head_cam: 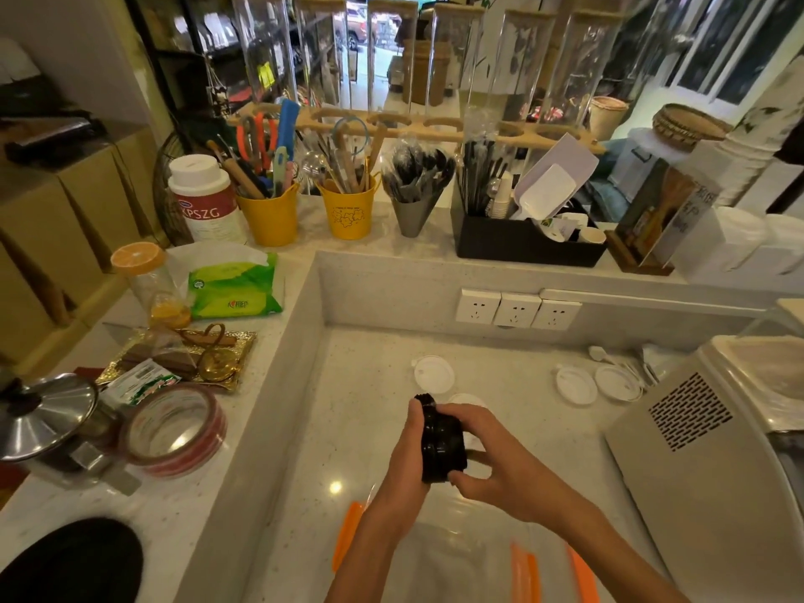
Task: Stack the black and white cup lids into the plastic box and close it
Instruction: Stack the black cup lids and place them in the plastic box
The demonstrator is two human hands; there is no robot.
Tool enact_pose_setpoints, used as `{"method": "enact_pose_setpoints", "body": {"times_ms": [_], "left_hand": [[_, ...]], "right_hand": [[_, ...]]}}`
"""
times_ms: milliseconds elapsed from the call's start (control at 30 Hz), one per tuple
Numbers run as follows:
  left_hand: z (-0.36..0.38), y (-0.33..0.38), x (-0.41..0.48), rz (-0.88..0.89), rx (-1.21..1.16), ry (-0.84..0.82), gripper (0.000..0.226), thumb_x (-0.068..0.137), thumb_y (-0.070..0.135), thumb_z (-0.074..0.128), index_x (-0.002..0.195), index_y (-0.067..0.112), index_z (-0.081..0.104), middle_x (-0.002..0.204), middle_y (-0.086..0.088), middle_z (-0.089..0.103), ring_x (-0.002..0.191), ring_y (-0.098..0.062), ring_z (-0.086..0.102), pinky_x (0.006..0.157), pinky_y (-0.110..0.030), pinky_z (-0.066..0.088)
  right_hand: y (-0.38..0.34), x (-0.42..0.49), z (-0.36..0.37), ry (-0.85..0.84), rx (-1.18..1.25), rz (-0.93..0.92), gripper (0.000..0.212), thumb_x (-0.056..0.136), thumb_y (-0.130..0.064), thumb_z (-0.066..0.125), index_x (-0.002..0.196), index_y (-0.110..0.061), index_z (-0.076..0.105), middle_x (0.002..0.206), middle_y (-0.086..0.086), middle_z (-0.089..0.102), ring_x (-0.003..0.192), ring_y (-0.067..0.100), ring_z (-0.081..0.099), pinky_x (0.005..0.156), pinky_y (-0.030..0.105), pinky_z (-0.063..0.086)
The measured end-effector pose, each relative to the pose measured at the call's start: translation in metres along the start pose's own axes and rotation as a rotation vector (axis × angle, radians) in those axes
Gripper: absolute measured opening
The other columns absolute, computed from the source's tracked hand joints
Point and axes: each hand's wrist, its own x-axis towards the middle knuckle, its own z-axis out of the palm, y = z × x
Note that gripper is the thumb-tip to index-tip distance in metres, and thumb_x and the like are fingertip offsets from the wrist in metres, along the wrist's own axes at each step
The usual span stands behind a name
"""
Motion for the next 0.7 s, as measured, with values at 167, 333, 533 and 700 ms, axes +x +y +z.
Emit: {"method": "enact_pose_setpoints", "body": {"times_ms": [167, 333, 533, 700], "left_hand": [[-0.018, 0.004, -0.008, -0.071, -0.104, -0.112, 0.06, 0.095, 0.067, 0.039, 0.129, 0.027, 0.067, 0.13, -0.012, 0.07, 0.123, -0.028, 0.065, 0.101, -0.049, 0.054], [-0.029, 0.019, -0.01, -0.173, -0.068, -0.268, 0.07, 0.092, 0.073, 0.042, 0.132, 0.021, 0.065, 0.133, -0.017, 0.067, 0.123, -0.038, 0.063, 0.097, -0.064, 0.052], [-0.027, 0.022, -0.009, -0.278, -0.134, -0.4, 0.077, 0.088, 0.077, 0.045, 0.138, 0.02, 0.059, 0.137, -0.02, 0.063, 0.122, -0.042, 0.063, 0.09, -0.061, 0.057], [-0.033, 0.012, -0.005, -0.11, -0.359, -0.18, 0.068, 0.086, 0.063, 0.063, 0.134, 0.015, 0.064, 0.136, -0.021, 0.063, 0.128, -0.037, 0.059, 0.101, -0.051, 0.051]], "right_hand": [[-0.006, -0.004, -0.004, -0.062, -0.569, -0.379, 0.071, 0.081, -0.004, 0.057, 0.142, -0.036, 0.036, 0.156, -0.01, 0.021, 0.141, 0.005, 0.028, 0.103, 0.003, 0.035], [-0.014, -0.001, -0.012, -0.2, -0.807, -0.606, 0.071, 0.076, 0.01, 0.068, 0.135, -0.025, 0.049, 0.156, 0.005, 0.032, 0.154, 0.023, 0.008, 0.11, 0.025, 0.041], [-0.019, 0.007, -0.018, -0.341, -0.956, -0.832, 0.053, 0.088, 0.0, 0.028, 0.131, -0.023, 0.05, 0.158, 0.007, 0.033, 0.154, 0.027, 0.003, 0.126, 0.045, 0.009], [-0.016, 0.012, -0.022, -0.146, -1.118, -0.798, 0.064, 0.091, -0.006, 0.056, 0.146, -0.035, 0.038, 0.166, 0.002, 0.012, 0.154, 0.029, 0.002, 0.125, 0.047, 0.008]]}}
